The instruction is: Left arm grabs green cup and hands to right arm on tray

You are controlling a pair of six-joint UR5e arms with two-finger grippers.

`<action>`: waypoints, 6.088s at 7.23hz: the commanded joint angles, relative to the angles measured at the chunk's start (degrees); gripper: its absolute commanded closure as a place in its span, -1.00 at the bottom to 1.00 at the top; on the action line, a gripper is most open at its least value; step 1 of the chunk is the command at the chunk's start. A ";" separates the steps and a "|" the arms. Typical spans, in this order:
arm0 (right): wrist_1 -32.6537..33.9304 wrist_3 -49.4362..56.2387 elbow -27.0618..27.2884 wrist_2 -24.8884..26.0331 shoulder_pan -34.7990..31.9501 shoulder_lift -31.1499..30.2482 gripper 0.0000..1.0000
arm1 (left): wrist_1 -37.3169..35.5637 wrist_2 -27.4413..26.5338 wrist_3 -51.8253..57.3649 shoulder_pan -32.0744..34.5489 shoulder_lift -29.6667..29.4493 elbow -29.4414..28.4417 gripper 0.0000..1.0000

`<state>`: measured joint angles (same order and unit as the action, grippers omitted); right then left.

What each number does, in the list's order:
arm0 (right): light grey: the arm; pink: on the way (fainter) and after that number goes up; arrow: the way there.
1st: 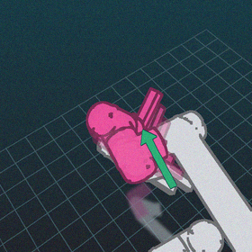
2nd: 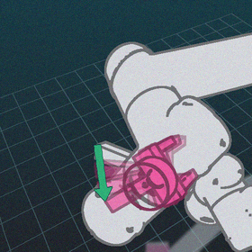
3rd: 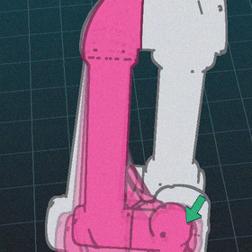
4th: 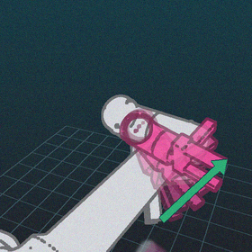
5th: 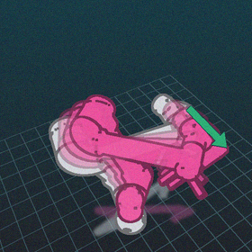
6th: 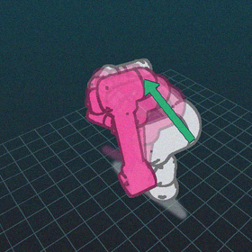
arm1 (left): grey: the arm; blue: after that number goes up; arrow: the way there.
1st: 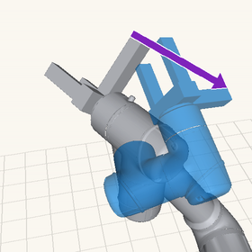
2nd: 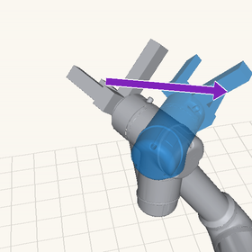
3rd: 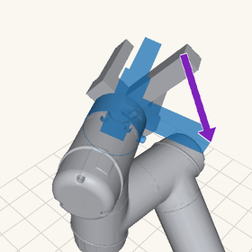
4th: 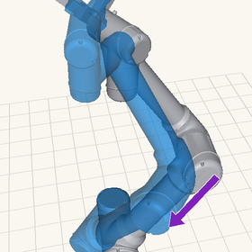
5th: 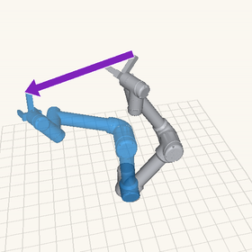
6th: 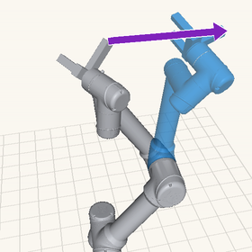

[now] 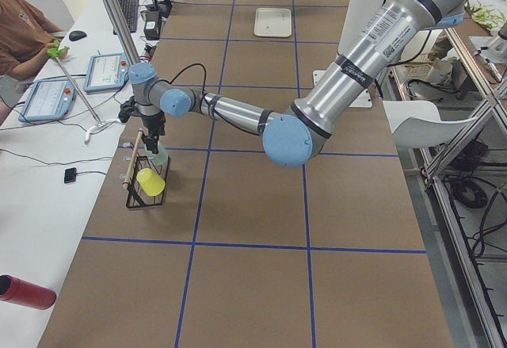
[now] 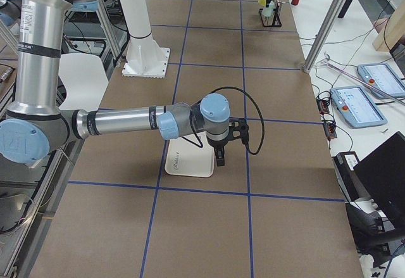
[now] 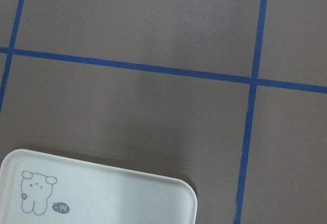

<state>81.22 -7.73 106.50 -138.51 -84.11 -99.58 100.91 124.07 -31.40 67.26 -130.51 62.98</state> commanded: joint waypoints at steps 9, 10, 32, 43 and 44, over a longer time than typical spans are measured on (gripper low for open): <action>0.00 -0.09 0.02 -0.01 0.00 0.09 -1.00 | 2.45 -2.69 0.02 -0.82 -3.08 -5.59 -0.47; 0.00 -0.09 0.02 -0.01 0.00 0.09 -1.00 | 2.28 -2.96 0.28 -0.64 -3.08 -5.50 0.02; -39.06 -63.85 -1.12 -4.42 23.09 23.29 -0.98 | 30.82 4.07 -105.62 -22.96 -0.26 41.70 1.00; -80.15 -114.42 -1.12 20.19 41.29 27.95 -0.90 | 61.87 -9.37 -132.70 -26.83 6.24 44.33 1.00; -81.73 -114.52 -1.12 21.43 42.79 28.21 -0.90 | 61.95 -9.46 -132.78 -27.01 6.24 44.50 1.00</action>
<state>1.47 -121.66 105.40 -118.71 -43.03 -71.55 162.75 114.71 -164.02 40.43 -124.28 107.38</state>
